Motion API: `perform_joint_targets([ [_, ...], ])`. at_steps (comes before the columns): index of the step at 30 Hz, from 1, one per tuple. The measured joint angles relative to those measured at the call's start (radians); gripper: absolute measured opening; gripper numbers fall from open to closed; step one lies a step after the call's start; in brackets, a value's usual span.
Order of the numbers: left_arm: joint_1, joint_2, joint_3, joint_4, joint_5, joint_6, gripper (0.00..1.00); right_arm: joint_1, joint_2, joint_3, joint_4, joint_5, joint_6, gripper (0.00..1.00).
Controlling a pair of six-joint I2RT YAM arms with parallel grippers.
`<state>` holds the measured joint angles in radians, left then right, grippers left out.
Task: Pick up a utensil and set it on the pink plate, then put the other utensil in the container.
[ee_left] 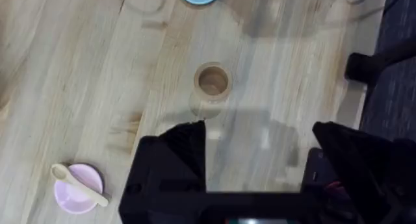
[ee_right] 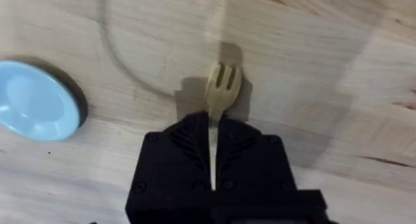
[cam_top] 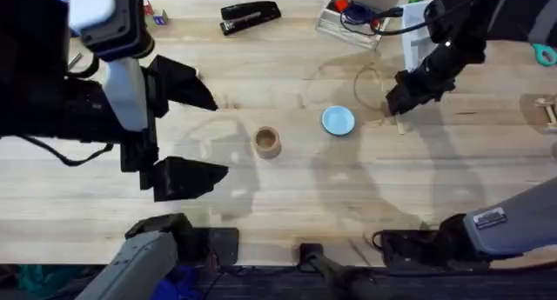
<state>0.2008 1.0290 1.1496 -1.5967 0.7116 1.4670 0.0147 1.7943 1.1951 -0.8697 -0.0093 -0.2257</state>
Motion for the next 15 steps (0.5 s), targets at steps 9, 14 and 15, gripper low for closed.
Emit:
perform_joint_targets([
  [9, 0.0, 0.0, 0.0, 0.0, 0.0, 0.0, 0.992, 0.0, 0.038, 0.052, -0.098, -0.005, -0.019, 0.031],
  [14, 0.0, 0.0, 0.0, 0.0, 0.0, 0.0, 0.993, 0.0, 0.042, 0.112, -0.159, -0.006, -0.055, 0.032],
  [15, 0.0, 0.0, 0.0, 0.0, 0.0, 0.0, 0.993, 0.0, 0.035, 0.125, -0.16, -0.006, -0.062, 0.033],
])
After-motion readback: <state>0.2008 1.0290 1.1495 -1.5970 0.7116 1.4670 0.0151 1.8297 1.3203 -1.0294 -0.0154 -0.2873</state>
